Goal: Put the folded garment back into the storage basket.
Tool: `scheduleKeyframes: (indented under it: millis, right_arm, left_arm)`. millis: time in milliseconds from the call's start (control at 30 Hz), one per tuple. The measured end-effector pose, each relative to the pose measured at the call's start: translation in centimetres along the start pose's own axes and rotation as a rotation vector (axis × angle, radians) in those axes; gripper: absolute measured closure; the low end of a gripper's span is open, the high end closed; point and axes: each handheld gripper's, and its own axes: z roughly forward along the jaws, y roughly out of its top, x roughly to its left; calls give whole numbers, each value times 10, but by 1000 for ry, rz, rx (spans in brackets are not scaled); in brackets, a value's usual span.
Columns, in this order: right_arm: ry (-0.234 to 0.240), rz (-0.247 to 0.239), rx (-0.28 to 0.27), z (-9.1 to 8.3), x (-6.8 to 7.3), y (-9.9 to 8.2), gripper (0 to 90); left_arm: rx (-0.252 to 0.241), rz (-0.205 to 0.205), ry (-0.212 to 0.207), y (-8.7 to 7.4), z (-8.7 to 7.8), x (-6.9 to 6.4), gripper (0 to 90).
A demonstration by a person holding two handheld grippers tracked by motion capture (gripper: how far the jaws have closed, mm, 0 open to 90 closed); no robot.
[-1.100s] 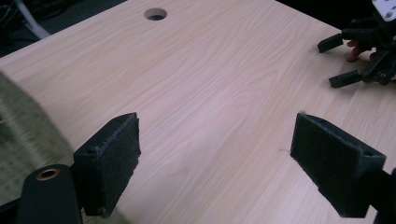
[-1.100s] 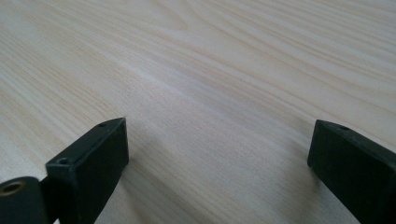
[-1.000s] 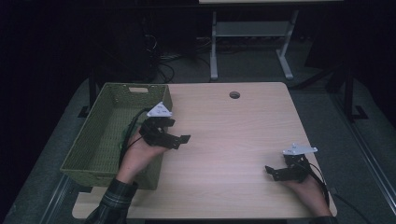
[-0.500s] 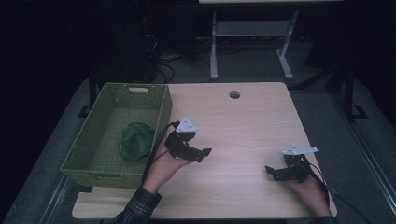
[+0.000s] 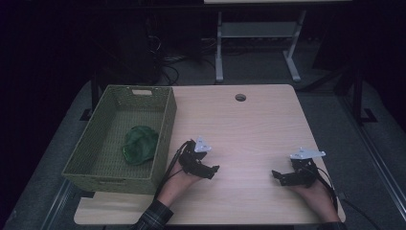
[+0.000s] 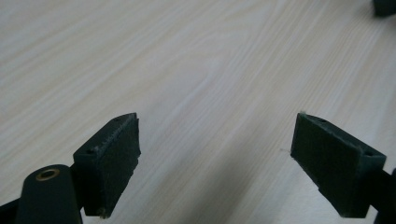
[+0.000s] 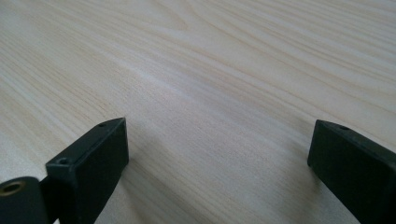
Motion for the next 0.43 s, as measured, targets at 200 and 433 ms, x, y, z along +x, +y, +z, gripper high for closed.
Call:
scheduleKeyframes:
  millis: [200,433]
  right_arm:
    - [0,-1,0,0,0,0,48]
    - [0,0,0,0,0,0,48]
  left_arm:
    - [28,2,2,-12,12,0,147]
    - [25,0,1,-17,15,1,140]
